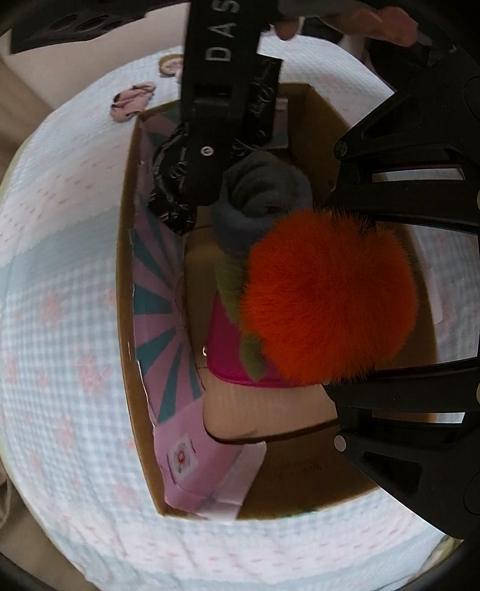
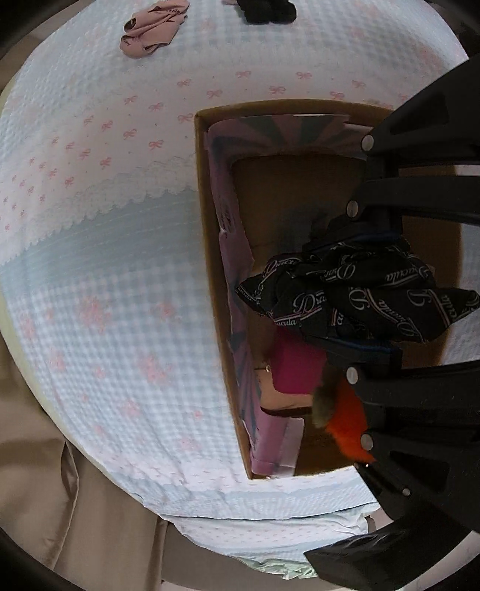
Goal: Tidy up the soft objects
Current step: 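Carry pompom and black cloth into the box and open both tools, then lift both tools out of the box and move toward the slipper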
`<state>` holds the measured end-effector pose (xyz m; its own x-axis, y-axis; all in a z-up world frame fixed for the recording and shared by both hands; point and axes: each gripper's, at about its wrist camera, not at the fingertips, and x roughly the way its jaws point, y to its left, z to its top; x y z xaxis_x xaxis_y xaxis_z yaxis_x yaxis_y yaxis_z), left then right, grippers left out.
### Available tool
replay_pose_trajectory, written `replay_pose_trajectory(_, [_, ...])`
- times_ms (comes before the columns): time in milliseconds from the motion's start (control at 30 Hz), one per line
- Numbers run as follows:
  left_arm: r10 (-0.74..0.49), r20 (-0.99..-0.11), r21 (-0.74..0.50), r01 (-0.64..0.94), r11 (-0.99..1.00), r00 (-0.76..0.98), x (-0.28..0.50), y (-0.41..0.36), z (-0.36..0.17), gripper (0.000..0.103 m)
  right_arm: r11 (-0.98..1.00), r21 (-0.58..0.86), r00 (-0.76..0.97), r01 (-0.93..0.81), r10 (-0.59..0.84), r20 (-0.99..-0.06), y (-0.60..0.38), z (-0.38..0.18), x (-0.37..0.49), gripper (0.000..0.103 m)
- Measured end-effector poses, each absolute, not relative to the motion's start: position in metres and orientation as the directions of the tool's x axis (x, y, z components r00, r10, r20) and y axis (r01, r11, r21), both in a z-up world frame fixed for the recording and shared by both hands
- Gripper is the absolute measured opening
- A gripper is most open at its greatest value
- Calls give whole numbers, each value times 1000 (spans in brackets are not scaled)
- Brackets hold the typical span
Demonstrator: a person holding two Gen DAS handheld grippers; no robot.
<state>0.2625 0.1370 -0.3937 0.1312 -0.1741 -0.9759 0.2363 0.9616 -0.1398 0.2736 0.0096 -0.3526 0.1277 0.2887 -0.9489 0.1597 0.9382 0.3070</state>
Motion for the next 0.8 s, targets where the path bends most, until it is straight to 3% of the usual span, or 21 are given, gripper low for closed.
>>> replay_pose_trajectory(100, [-183,-976,-148,251,957,120,267,135,-393,37,928,340,98,152,328,-940,9,-358,280,36])
replay_pose_trajectory(167, [-171,-976,-132,264,955,132,267,135,-389,70,938,325,62,121,319,-946,13,-361,284,41])
replay_pose_trajectory(200, [-139,-978,-95,266,959,153,267,135,-385,102,946,304,56,113,299,-953,15,-361,285,50])
replay_pose_trajectory(300, [-133,-975,-82,268,960,178,264,138,-378,103,943,309,104,123,297,-949,9,-356,283,103])
replay_pose_trajectory(800, [-124,-968,-76,216,973,218,246,162,-354,103,948,288,192,136,259,-946,-5,-330,260,103])
